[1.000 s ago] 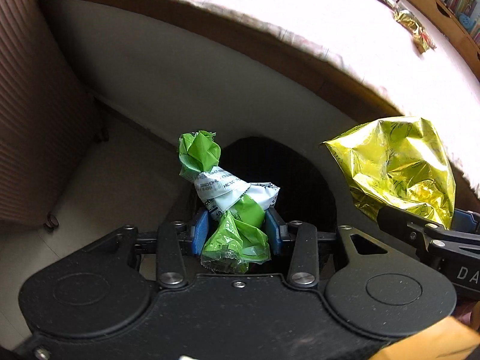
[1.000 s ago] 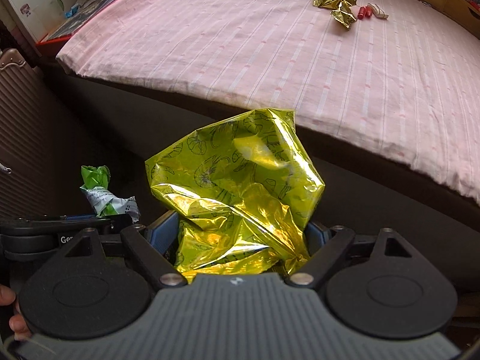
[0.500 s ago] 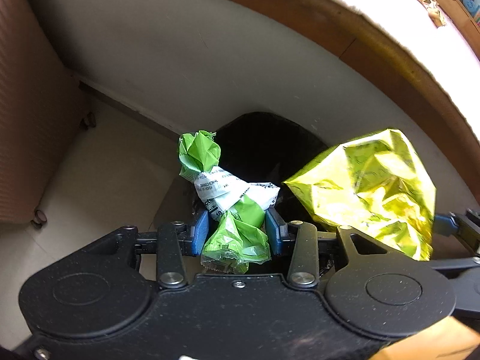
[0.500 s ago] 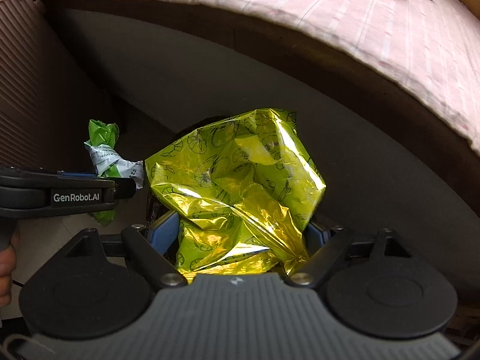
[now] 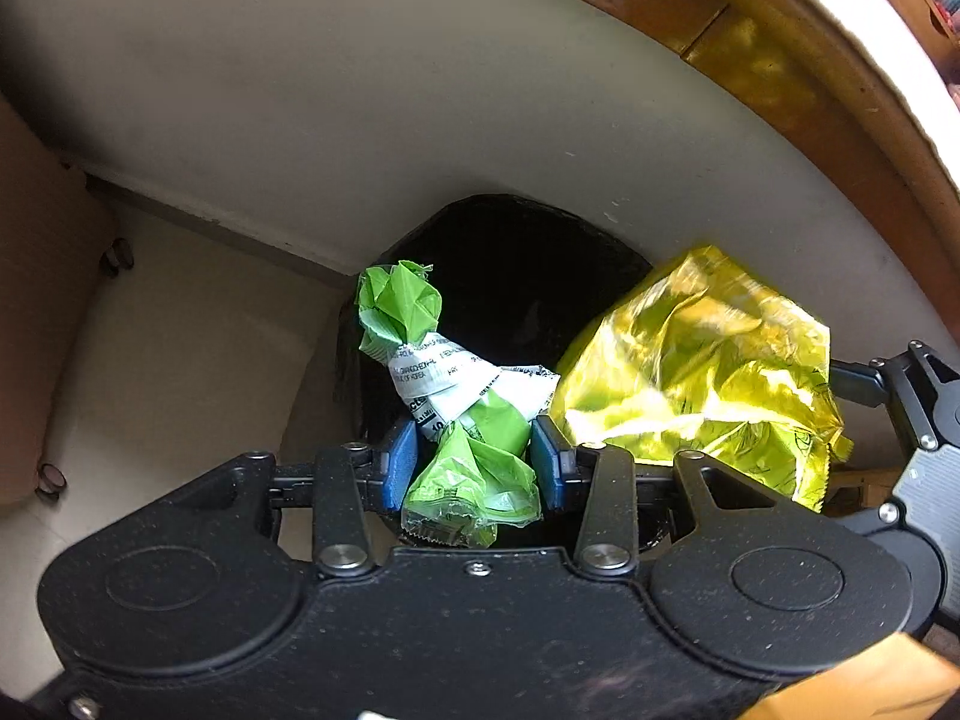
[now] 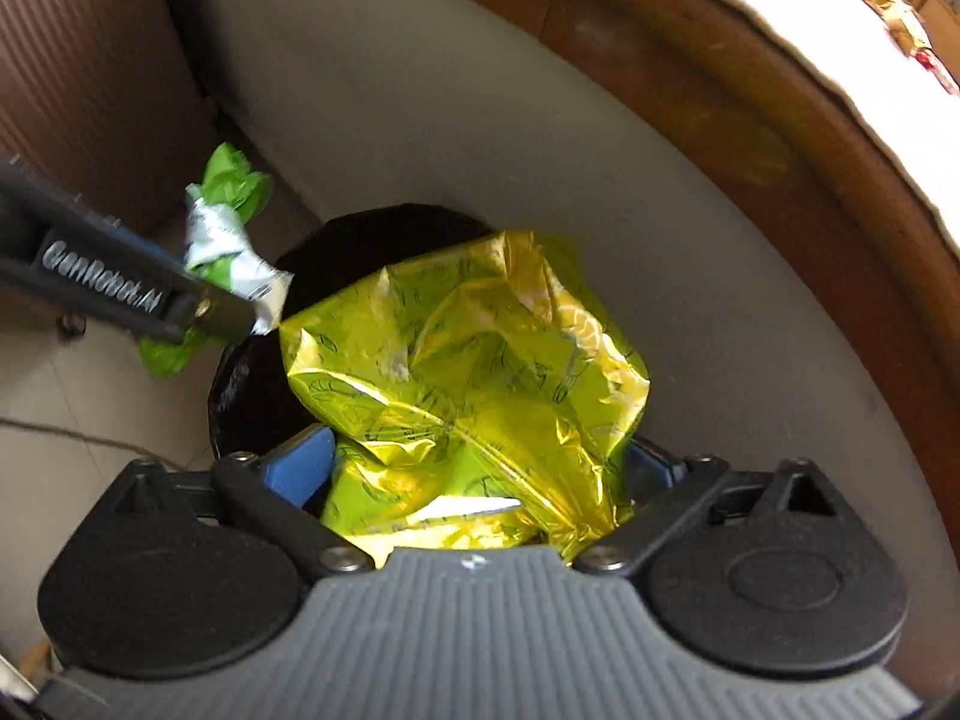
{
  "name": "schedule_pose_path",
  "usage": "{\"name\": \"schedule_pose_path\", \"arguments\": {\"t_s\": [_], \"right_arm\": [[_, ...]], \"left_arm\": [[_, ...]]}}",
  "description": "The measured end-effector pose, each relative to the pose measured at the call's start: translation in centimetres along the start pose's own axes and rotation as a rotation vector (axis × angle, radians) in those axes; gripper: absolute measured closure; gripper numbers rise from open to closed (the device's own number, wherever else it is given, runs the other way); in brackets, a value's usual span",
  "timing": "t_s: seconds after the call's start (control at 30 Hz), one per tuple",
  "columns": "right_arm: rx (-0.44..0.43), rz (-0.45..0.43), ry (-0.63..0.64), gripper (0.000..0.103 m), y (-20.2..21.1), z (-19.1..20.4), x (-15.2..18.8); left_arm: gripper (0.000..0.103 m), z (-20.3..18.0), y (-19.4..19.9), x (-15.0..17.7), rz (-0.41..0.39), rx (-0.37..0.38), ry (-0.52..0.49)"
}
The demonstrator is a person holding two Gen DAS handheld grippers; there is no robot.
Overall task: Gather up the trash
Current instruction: 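Open both grippers to drop the wrappers into the bin, then raise both grippers back up over the bed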
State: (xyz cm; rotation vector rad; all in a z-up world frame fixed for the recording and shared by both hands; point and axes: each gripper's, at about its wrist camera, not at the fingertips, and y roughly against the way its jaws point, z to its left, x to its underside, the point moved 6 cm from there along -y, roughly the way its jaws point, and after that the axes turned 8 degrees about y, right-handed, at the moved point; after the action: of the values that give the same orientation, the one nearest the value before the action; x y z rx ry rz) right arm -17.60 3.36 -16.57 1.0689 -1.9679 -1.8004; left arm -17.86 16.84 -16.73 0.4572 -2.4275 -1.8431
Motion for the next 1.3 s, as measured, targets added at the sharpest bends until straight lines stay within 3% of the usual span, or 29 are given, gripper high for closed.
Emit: {"name": "schedule_pose_path", "arguments": {"t_s": [0.13,0.7,0.8,0.87,0.93,1.3], "right_arm": [[0.007,-0.007,0.045,0.000,0.2,-0.2,0.1],[0.011,-0.030,-0.006,0.000,-0.1,-2.2,0.0],[0.013,-0.029,-0.016,0.000,-0.1,-2.5,0.2],[0.014,-0.029,-0.023,0.000,0.0,-2.7,0.4],[0.015,-0.031,-0.030,0.000,0.1,-2.6,0.5],[0.015,-0.061,-0.046,0.000,0.9,-3.0,0.7]], "left_arm": [[0.064,-0.7,-0.5,-0.5,0.009,0.000,-0.010],[0.061,-3.5,-1.6,-1.2,0.040,0.005,-0.083],[0.047,-3.6,-1.6,-1.5,0.063,0.013,-0.079],[0.028,-3.9,-1.9,-1.2,0.061,0.010,-0.074],[0.022,-4.0,-2.0,-0.9,0.050,0.007,-0.075],[0.016,-4.9,-2.1,-0.5,0.027,-0.019,-0.088]]}}
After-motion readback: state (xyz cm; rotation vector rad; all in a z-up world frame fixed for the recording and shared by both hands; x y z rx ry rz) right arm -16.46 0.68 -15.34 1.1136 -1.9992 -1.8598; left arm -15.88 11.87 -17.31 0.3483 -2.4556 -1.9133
